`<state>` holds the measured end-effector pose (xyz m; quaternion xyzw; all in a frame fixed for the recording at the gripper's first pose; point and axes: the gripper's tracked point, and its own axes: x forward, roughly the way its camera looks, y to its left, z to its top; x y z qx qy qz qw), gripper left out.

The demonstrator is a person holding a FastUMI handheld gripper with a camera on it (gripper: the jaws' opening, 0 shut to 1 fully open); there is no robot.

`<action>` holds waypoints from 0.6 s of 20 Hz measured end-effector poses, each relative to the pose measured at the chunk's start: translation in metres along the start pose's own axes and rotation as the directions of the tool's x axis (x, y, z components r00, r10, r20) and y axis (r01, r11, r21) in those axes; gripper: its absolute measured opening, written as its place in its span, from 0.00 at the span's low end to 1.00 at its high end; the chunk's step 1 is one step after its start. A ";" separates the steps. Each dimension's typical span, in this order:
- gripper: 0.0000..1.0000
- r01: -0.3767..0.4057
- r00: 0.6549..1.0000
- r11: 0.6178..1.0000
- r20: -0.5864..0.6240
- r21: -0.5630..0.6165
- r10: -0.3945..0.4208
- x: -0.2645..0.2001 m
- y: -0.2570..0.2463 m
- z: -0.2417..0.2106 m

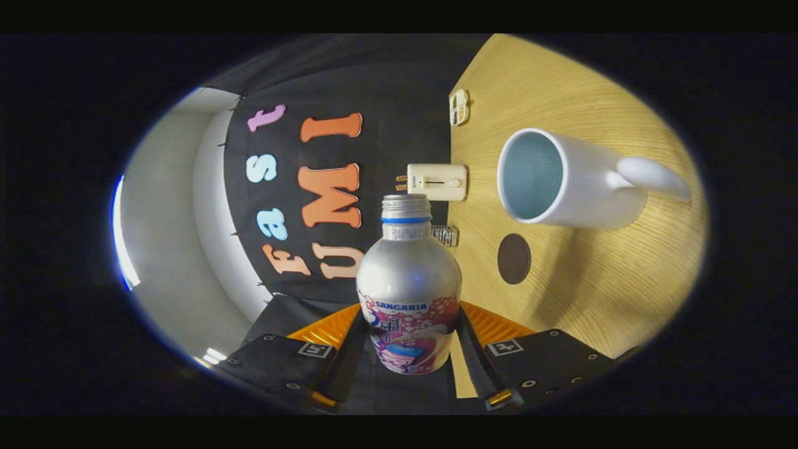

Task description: Take the bottle from table, then pour the juice into the cup, finally place the bottle on the coaster

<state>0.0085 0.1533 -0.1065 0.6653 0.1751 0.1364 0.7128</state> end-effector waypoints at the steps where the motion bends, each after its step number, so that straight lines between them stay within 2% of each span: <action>1: 0.74 0.001 1.000 1.000 0.004 0.023 -0.001 0.000 -0.001 0.001; 12: 0.74 -0.035 0.999 0.982 0.032 0.185 0.029 0.001 0.004 0.009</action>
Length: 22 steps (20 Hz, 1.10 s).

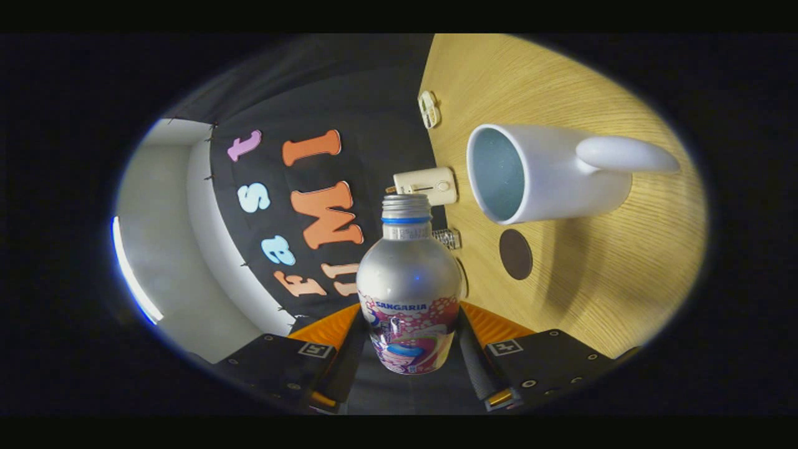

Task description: Take the bottle from table, then pour the juice into the cup, finally place the bottle on the coaster

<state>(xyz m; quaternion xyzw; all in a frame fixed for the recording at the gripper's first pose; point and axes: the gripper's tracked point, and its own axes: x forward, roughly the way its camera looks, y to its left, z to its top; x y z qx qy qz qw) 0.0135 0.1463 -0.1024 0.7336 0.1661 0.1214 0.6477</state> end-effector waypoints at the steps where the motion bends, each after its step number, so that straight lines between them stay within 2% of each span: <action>1: 0.74 -0.006 1.000 1.000 -0.003 0.018 0.006 0.000 0.001 0.001; 14: 0.74 -0.039 0.999 0.991 -0.027 0.130 0.043 -0.004 0.012 0.003; 22: 0.75 -0.028 0.999 0.983 -0.030 0.184 0.034 -0.007 0.015 0.005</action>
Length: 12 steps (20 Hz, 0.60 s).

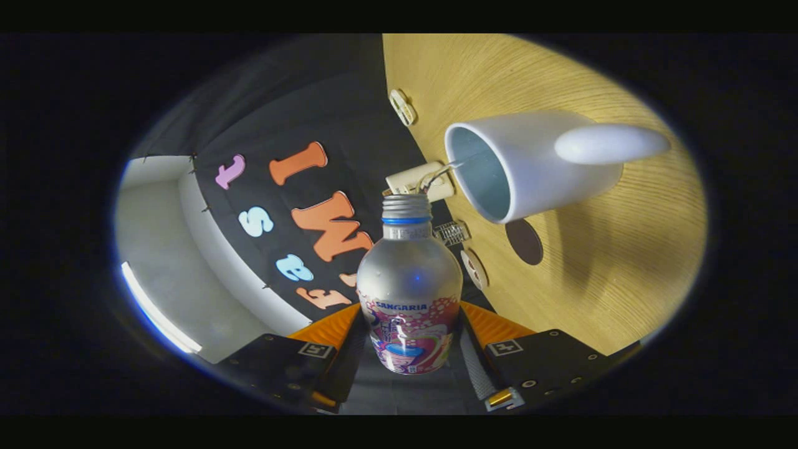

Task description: Take the bottle from table, then pour the juice into the cup, finally place the bottle on the coaster

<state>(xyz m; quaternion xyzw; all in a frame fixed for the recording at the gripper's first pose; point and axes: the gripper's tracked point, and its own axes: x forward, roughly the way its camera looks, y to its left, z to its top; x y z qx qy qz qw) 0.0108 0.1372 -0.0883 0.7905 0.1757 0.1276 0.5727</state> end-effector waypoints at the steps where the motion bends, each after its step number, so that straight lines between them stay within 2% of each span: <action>1: 0.75 0.003 1.000 1.000 -0.003 0.006 -0.002 -0.001 -0.001 -0.001; 12: 0.74 -0.005 1.000 0.998 -0.002 0.060 0.005 -0.003 0.004 -0.003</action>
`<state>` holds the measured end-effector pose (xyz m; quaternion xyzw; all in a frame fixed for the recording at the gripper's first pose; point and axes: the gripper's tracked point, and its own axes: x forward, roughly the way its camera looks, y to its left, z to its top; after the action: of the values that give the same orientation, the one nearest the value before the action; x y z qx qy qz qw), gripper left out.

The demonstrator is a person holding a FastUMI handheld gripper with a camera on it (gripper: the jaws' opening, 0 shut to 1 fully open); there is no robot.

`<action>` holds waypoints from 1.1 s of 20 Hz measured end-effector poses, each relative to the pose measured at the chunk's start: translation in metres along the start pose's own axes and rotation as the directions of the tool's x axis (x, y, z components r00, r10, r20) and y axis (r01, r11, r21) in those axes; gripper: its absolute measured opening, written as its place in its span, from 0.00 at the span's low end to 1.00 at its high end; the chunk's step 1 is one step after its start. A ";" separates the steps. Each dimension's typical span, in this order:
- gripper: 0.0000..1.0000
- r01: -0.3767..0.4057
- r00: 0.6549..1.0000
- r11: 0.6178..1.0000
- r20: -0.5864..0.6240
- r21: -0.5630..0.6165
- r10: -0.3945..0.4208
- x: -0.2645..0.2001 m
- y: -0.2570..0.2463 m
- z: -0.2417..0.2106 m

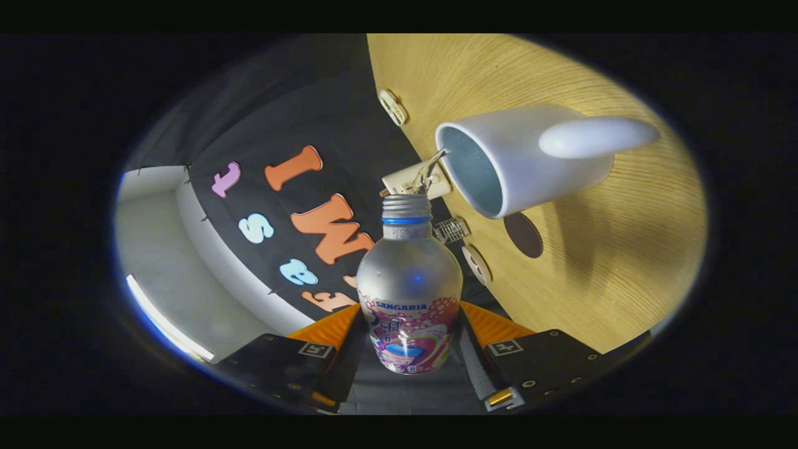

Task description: Take the bottle from table, then pour the juice into the cup, finally place the bottle on the coaster

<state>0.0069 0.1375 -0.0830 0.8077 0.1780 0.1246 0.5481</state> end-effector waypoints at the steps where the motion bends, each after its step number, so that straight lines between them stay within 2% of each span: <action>1: 0.74 -0.002 1.000 1.000 -0.002 0.006 0.002 -0.001 0.000 -0.001; 22: 0.75 -0.030 0.999 0.990 -0.008 0.135 0.031 -0.004 0.007 -0.002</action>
<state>0.0036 0.1347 -0.0760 0.8448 0.1764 0.1248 0.4894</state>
